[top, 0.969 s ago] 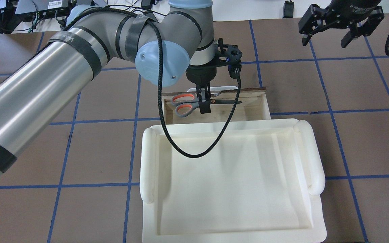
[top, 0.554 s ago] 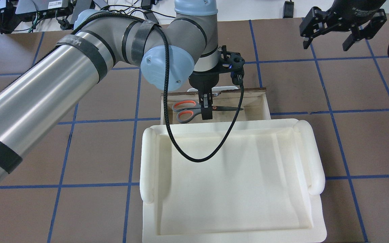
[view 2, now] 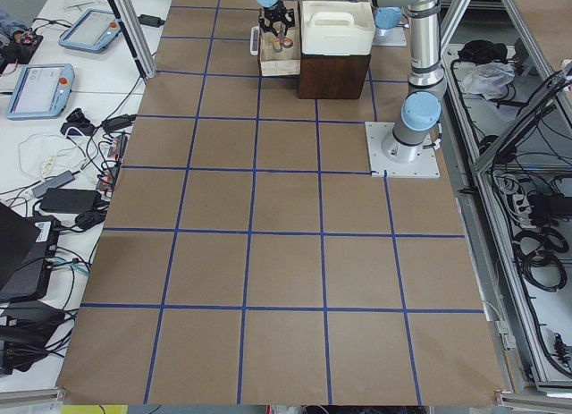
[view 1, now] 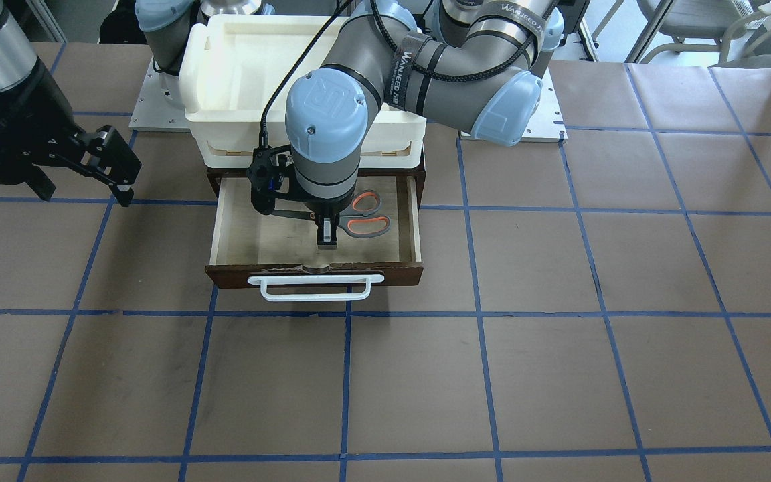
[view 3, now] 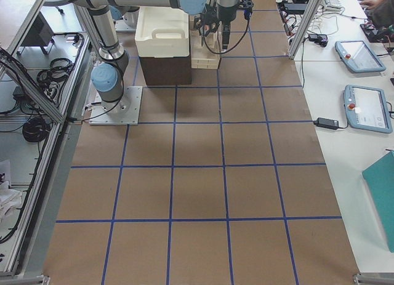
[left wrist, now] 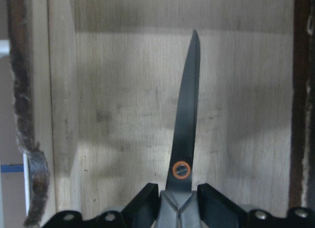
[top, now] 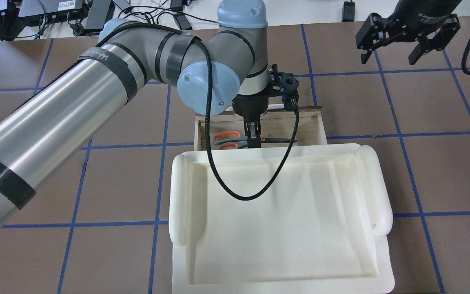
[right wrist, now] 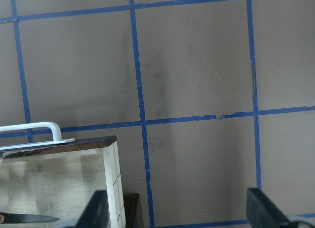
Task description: Place scissors in drawer with both arms
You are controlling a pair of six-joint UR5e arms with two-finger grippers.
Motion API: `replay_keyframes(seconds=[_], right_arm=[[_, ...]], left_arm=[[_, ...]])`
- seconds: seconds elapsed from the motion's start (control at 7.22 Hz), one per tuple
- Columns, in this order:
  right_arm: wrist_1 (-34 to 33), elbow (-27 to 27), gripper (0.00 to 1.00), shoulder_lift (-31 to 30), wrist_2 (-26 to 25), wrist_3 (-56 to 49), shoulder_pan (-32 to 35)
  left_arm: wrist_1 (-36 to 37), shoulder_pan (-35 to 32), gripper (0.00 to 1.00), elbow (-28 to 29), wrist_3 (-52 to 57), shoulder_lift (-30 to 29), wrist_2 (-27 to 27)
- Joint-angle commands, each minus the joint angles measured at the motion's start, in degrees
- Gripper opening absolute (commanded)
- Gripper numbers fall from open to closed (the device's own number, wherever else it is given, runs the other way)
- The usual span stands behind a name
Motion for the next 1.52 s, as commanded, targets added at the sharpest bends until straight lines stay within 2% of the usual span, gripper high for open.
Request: replay_keyframes(seconds=[0.0, 0.28, 0.42, 0.55, 0.69, 1.38], right_arm=[[-0.32, 0.25, 1.00, 0.01, -1.24, -0.17, 1.89], [-0.24, 0.25, 1.00, 0.01, -1.34, -0.26, 1.89], [-0.24, 0.25, 1.00, 0.01, -1.34, -0.26, 1.89], [-0.24, 0.25, 1.00, 0.01, -1.43, -0.35, 1.89], [-0.15, 0.25, 1.00, 0.01, -1.34, 0.26, 1.89], [0.03, 0.34, 1.00, -0.08, -1.25, 0.53, 1.89]], left_arm=[[0.24, -0.72, 0.01, -0.04, -0.29, -0.37, -0.06], [0.59, -1.34, 0.01, -0.04, -0.73, -0.37, -0.15], [0.50, -1.34, 0.17, -0.04, -1.17, -0.37, -0.06], [0.33, -1.34, 0.67, -0.13, -1.61, -0.46, -0.15], [0.41, -1.42, 1.00, -0.13, -2.13, -0.72, -0.24], [0.68, -1.17, 1.00, 1.01, -2.14, 2.60, 0.11]])
